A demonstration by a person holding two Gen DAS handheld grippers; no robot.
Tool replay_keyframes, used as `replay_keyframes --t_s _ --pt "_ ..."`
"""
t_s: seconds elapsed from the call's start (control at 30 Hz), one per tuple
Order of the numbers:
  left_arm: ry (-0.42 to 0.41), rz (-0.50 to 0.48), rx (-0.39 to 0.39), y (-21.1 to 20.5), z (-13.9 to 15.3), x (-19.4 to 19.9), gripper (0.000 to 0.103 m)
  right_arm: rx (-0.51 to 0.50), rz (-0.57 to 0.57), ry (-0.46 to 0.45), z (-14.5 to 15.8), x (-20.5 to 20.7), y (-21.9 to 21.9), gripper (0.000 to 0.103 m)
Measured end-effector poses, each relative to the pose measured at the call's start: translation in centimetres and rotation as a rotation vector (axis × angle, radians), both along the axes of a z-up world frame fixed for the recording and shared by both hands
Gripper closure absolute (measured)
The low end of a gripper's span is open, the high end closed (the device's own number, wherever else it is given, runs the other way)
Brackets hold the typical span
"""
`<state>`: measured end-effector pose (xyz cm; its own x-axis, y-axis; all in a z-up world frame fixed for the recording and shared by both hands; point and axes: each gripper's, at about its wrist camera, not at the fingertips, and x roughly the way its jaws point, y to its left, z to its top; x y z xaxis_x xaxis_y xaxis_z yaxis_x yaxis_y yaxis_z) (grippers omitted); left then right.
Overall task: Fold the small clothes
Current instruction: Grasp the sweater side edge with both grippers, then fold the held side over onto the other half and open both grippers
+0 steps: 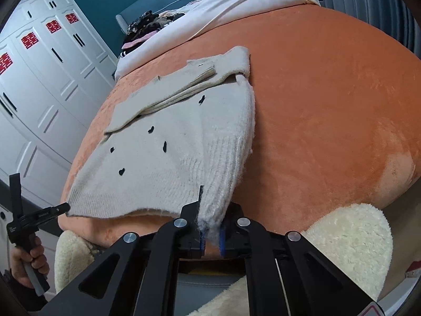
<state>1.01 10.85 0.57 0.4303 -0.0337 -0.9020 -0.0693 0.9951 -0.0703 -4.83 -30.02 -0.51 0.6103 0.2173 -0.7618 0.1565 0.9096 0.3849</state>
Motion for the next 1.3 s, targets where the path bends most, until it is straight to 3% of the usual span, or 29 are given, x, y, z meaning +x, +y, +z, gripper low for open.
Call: replay_keyframes --t_s 0.33,0.57,0.63,0.67,0.7,0.77,0.9,0.93,0.97,1.0,1.07,1.2,1.3 --pt "0.063 0.021 0.011 -1.0 -2.3 0.9 0.101 0.056 0.007 0.033 -2.3 2.2 1.0 0.095" --pt "0.121 0.04 0.032 -0.9 -4.7 1.7 0.096 0.076 -0.038 0.108 -4.9 2.9 0.3 0.088" --pt "0.146 0.051 0.019 -0.5 -5.7 2.0 0.066 0.085 -0.054 0.131 -5.7 3.1 0.0 0.082" --pt "0.146 0.065 0.004 -0.1 -6.1 2.1 0.038 0.085 -0.07 0.145 -6.0 3.2 -0.1 0.069" --pt "0.133 0.085 -0.005 0.2 -6.4 2.1 0.03 0.085 -0.083 0.153 -6.3 3.4 -0.2 0.063" --pt "0.102 0.12 -0.011 1.0 -7.1 2.2 0.026 0.09 -0.1 0.173 -7.0 3.8 -0.5 0.049" --pt "0.095 0.146 -0.055 1.8 -8.8 3.0 0.019 0.15 -0.105 0.212 -8.7 5.1 -0.5 0.047" --pt "0.086 0.145 -0.052 1.7 -8.6 3.1 0.021 0.145 -0.101 0.207 -8.7 5.4 -0.3 0.054" --pt "0.078 0.13 -0.053 1.5 -8.4 3.2 0.034 0.152 -0.085 0.195 -8.5 5.6 -0.1 0.084" --pt "0.066 0.1 -0.079 1.4 -7.9 3.4 0.062 0.177 -0.07 0.191 -8.3 5.8 0.1 0.094" --pt "0.071 0.091 -0.161 1.8 -7.1 3.5 0.094 0.205 -0.068 0.118 -6.8 5.5 0.2 0.095" --pt "0.01 0.076 -0.273 3.2 -2.8 2.1 0.096 0.243 -0.04 -0.021 -1.2 3.0 -0.4 0.096" --pt "-0.014 0.008 -0.274 3.6 0.6 -0.7 0.097 0.148 0.027 -0.004 1.9 0.1 -1.3 0.097"
